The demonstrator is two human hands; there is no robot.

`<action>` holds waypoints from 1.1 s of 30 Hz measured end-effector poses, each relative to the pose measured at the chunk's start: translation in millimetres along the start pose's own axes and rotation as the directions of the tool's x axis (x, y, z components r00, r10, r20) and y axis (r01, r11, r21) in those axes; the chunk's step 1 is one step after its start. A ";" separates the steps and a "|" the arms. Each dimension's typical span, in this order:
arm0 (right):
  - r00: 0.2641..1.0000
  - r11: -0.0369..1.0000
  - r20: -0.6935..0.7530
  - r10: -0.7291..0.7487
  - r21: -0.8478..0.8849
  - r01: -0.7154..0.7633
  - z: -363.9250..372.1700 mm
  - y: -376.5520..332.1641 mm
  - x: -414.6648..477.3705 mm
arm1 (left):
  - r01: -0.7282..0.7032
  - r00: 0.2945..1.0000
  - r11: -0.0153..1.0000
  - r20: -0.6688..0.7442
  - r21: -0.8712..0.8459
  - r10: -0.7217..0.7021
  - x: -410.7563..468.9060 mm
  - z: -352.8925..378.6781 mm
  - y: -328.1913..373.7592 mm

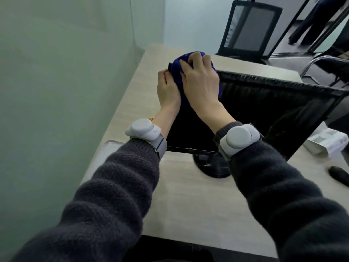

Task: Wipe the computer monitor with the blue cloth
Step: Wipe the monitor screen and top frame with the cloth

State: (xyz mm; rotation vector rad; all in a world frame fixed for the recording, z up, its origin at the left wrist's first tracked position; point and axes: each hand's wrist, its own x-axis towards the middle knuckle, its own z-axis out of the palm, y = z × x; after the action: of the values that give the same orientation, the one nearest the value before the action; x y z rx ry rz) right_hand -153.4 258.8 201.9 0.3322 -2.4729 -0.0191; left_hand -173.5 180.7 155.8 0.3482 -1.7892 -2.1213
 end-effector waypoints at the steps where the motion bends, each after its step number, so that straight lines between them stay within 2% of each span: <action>1: 1.000 1.000 0.005 0.015 -0.012 -0.015 -0.7 4.4 -2.6 | 0.000 1.000 1.000 0.001 0.002 0.000 -0.8 0.5 0.1; 6: 0.989 0.987 0.032 0.144 -0.080 -0.141 -3.2 26.6 -10.4 | 0.016 1.000 0.999 -0.011 0.033 -0.016 -4.0 4.3 0.6; 12: 0.995 0.994 0.086 0.045 -0.102 -0.036 -2.6 11.9 -3.2 | 0.022 0.999 0.996 -0.035 0.086 -0.019 -10.7 4.0 7.7; 14: 0.993 0.992 0.099 0.062 -0.116 -0.051 -2.7 18.3 -4.1 | -0.035 0.993 0.981 -0.102 0.192 0.056 -14.5 7.7 12.7; 16: 0.991 0.990 0.103 0.082 -0.120 -0.069 -4.4 24.1 -5.4 | -0.149 0.961 0.923 -0.169 0.354 0.220 -19.3 12.9 19.6; 19: 0.989 0.989 0.105 0.104 -0.115 -0.091 -9.1 36.7 -10.5 | -0.375 0.888 0.830 -0.097 0.414 0.449 -32.2 26.4 27.9; 22: 0.987 0.988 0.101 0.122 -0.104 -0.111 -14.3 58.4 -17.9 | -0.496 0.839 0.743 0.027 0.448 0.544 -45.2 42.4 30.6; 24: 0.987 0.989 0.103 0.122 -0.094 -0.112 -16.4 74.8 -23.0 | -0.540 0.820 0.712 0.092 0.449 0.565 -53.5 53.4 29.9; 29: 0.986 0.986 0.108 0.131 -0.115 -0.118 -20.7 113.0 -35.3 | -0.555 0.826 0.720 0.172 0.417 0.537 -68.4 77.8 25.6; 33: 0.987 0.988 0.105 0.119 -0.110 -0.108 -21.7 134.2 -41.1 | -0.563 0.817 0.650 0.227 0.510 0.530 -73.9 87.2 20.6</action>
State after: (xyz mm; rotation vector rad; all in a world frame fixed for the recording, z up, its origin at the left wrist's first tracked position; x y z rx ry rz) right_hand -140.2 400.1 207.3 0.1488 -2.5858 -0.1210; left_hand -138.9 286.5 189.0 -0.1309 -2.1767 -1.1716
